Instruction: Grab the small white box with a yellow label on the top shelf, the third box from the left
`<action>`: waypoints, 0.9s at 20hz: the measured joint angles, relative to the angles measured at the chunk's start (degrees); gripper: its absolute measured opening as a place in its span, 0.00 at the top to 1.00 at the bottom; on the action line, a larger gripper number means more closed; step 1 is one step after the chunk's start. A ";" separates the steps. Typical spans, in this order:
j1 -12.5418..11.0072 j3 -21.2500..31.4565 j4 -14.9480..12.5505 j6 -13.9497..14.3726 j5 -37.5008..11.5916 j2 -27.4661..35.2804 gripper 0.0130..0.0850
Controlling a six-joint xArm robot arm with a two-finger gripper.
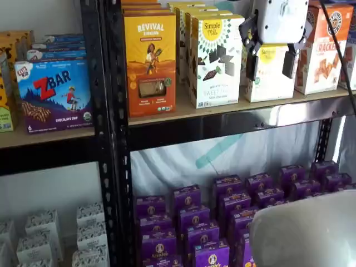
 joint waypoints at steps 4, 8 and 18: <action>1.43 1.81 -2.36 0.64 -3.86 -0.44 0.00; -0.21 3.55 -2.82 -0.97 -7.80 0.40 0.00; -10.78 1.39 -2.67 -11.08 -18.85 7.68 0.00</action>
